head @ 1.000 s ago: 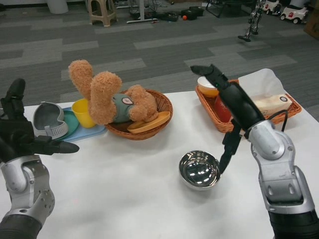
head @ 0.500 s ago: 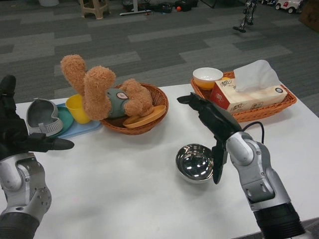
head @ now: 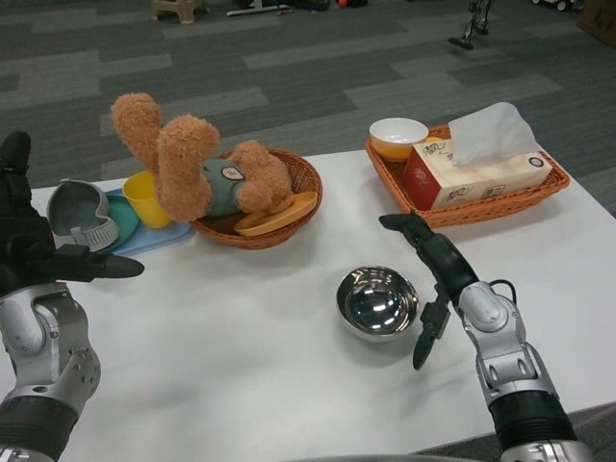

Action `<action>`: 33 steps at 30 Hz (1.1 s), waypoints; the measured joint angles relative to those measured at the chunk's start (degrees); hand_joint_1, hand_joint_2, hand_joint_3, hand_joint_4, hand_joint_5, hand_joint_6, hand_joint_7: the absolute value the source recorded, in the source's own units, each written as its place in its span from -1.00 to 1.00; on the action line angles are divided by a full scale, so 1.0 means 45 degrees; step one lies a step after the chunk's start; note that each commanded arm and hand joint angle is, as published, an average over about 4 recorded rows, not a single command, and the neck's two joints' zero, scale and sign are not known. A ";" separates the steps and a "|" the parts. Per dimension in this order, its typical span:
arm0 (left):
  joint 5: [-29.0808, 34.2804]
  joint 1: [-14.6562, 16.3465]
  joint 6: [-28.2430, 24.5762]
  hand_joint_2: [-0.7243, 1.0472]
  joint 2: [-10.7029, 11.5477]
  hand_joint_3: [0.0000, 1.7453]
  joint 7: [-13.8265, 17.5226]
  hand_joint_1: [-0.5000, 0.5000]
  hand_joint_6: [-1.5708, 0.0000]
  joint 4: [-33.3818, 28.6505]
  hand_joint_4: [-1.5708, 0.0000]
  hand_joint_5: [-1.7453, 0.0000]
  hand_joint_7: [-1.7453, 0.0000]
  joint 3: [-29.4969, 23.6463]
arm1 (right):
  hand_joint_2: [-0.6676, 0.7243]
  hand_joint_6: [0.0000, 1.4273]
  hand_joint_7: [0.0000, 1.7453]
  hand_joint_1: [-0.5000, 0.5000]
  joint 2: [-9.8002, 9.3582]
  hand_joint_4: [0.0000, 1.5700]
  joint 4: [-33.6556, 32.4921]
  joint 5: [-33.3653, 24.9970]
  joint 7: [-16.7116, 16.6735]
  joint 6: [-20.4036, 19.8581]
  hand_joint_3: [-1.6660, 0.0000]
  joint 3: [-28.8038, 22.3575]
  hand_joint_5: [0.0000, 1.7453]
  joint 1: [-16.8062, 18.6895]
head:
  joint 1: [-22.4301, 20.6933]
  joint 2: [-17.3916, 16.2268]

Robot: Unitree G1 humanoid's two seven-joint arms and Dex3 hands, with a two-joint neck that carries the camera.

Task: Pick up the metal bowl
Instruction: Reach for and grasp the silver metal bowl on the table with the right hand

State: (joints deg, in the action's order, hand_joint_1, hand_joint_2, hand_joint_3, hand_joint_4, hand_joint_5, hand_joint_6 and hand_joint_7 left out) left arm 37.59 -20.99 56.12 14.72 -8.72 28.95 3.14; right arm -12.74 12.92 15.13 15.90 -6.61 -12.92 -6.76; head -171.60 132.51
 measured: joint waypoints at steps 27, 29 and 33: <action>-0.0106 -0.0217 -0.0120 -0.72 0.0024 -1.00 -0.0006 -1.00 1.00 0.0009 0.29 -0.06 1.00 0.0245 | 1.00 -1.00 -0.28 -0.83 0.0239 -1.00 0.8745 -0.3423 -0.0792 -0.4793 1.00 -0.0050 -1.00 -0.1740 | 0.0059 -0.0067; -0.0124 -0.0217 -0.0121 -0.72 0.0023 -1.00 -0.0006 -1.00 1.00 0.0005 0.29 -0.06 1.00 0.0239 | 1.00 -1.00 -0.28 -0.83 0.0228 -1.00 0.9116 -0.3905 -0.0818 -0.4967 1.00 0.0121 -1.00 -0.1880 | 0.0070 -0.0062; -0.0128 -0.0217 -0.0121 -0.70 0.0021 -1.00 -0.0006 -1.00 1.00 0.0000 0.29 -0.06 1.00 0.0236 | 1.00 -1.00 -0.28 -0.83 0.0213 -1.00 0.9602 -0.4657 -0.0848 -0.5180 1.00 0.0529 -1.00 -0.2107 | 0.0097 -0.0068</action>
State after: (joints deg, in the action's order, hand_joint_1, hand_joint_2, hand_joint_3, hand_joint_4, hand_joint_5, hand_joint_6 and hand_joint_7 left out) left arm 37.02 -21.96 55.58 14.82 -8.75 28.95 4.20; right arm -11.78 56.13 -5.82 12.09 -29.92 -10.54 -16.24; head -171.16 132.20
